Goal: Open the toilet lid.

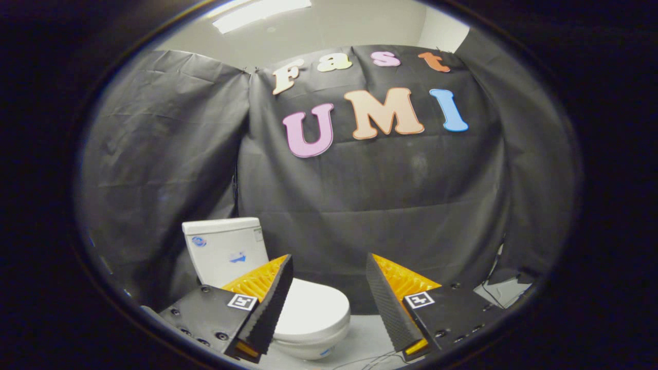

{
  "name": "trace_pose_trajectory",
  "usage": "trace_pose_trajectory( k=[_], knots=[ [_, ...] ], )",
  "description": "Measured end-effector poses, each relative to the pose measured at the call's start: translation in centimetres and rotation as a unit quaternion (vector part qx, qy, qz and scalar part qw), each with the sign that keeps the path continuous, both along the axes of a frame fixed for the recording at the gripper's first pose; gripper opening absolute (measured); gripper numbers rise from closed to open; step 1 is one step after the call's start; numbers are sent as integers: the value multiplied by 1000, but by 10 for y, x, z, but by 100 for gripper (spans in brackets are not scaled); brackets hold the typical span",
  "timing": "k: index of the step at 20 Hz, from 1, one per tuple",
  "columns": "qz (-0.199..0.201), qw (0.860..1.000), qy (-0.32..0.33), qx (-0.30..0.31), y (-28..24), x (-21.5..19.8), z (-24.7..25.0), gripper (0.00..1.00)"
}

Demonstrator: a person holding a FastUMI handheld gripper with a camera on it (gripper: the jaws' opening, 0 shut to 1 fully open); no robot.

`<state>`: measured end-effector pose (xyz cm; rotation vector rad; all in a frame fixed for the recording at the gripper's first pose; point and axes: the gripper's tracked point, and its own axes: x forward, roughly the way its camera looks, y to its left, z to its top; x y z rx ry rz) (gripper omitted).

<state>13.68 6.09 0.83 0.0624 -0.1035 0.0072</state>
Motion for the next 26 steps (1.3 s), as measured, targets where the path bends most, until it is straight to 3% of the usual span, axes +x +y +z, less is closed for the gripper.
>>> trace_pose_trajectory(
  k=[5,9,14,17,23,26],
  knots=[
    [-68,995,-59,45,15,17,18,89],
    [-147,976,-114,113,14,15,25,86],
    [-233,940,-119,217,6,8,-8,77],
    [-258,919,-126,270,10,10,-32,73],
    [-380,857,-49,345,5,-3,-132,73],
    [-363,842,-36,399,37,2,-161,73]
  ],
)
